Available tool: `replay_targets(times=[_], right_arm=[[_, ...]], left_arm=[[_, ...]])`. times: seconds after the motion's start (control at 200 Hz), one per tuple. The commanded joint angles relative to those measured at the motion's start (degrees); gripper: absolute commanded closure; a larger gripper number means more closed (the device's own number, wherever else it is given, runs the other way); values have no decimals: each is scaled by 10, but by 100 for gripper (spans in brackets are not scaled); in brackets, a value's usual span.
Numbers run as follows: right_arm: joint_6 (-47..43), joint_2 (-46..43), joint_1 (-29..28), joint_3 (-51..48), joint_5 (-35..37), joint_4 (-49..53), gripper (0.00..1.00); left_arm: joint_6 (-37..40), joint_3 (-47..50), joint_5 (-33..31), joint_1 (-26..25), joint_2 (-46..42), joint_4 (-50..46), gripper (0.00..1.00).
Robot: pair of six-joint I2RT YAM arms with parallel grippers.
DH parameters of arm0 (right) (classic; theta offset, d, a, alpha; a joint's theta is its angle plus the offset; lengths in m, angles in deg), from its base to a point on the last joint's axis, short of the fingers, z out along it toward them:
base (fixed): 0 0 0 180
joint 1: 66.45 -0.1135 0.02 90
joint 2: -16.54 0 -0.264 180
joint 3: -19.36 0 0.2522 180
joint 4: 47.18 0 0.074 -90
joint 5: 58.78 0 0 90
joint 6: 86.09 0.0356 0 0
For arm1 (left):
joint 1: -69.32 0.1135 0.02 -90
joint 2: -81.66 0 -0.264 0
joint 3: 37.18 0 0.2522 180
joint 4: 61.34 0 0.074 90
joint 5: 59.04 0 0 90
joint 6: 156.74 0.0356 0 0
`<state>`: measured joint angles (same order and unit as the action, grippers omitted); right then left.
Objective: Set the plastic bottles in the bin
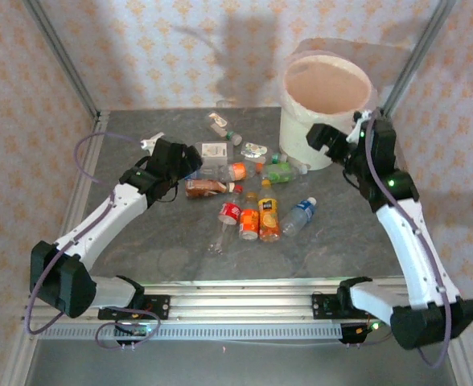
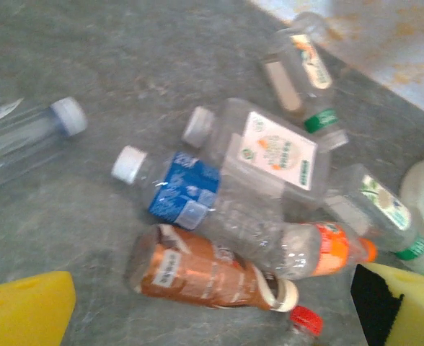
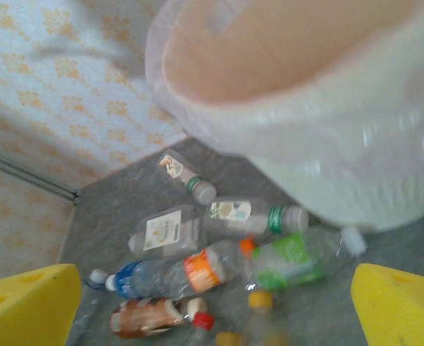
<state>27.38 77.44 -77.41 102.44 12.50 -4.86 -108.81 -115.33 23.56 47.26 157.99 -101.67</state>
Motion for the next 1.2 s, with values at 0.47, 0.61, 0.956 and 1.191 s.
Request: replay_targets(times=[0.47,0.61,0.956,1.191], right_arm=[[383,47,-139,-258,131,71,0],[399,97,-139,-285,98,0,2],[407,146,-139,-340,130,-103,17],[408,144,-140,-367,140,-122,35]], left_arm=[[16,28,62,4,13,36,0],[42,-2,69,4,17,-2,0],[111,6,81,4,48,59,0],[90,29,61,4,20,73,0]])
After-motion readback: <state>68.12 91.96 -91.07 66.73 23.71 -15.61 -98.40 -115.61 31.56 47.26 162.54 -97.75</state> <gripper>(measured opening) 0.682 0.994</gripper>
